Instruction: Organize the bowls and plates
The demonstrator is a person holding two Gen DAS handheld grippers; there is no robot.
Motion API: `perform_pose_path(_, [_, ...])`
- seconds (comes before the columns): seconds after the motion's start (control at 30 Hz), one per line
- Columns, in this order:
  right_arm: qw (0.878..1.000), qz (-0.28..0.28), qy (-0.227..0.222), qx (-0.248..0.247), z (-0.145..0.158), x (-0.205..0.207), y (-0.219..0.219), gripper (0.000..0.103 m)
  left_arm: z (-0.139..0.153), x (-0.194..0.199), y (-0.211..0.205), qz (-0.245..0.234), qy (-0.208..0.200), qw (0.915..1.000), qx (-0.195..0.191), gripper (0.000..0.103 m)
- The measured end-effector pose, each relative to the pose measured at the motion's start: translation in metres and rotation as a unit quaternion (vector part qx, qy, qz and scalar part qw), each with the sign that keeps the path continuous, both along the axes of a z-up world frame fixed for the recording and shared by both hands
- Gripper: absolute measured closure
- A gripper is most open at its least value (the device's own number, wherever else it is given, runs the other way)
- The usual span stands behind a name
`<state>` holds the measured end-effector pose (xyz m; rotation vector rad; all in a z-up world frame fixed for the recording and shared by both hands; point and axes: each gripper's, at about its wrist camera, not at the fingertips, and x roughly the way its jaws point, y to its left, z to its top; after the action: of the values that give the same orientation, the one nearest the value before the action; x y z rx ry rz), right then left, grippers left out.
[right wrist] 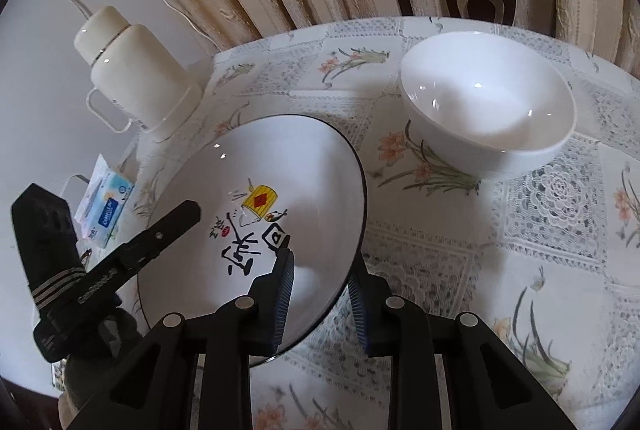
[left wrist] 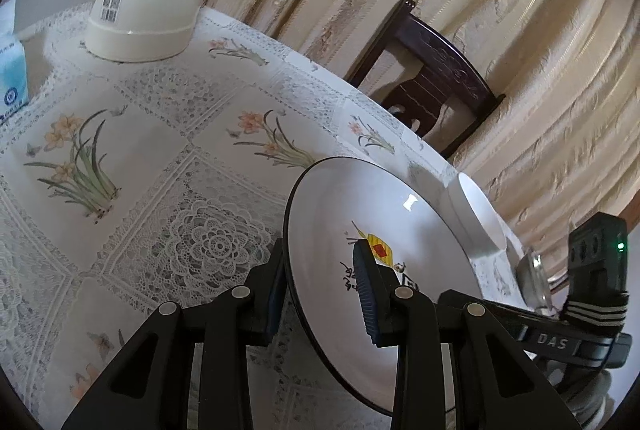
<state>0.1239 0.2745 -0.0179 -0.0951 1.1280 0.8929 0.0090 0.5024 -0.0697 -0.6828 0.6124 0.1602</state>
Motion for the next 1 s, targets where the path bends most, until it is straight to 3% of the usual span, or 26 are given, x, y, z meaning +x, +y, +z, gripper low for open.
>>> perform_pose_path(0.43, [0.999,-0.001,-0.016,0.035,0.028,-0.032,-0.041,0.074,0.012,-0.012,-0.018,-0.025,-0.020,0.9993,0.021,0.070])
perform_pose_path(1.0, [0.996,-0.048,-0.015,0.075,0.046,-0.073,-0.149,0.074,0.050,-0.038,-0.111,-0.097,-0.041,0.9933,0.049,0.070])
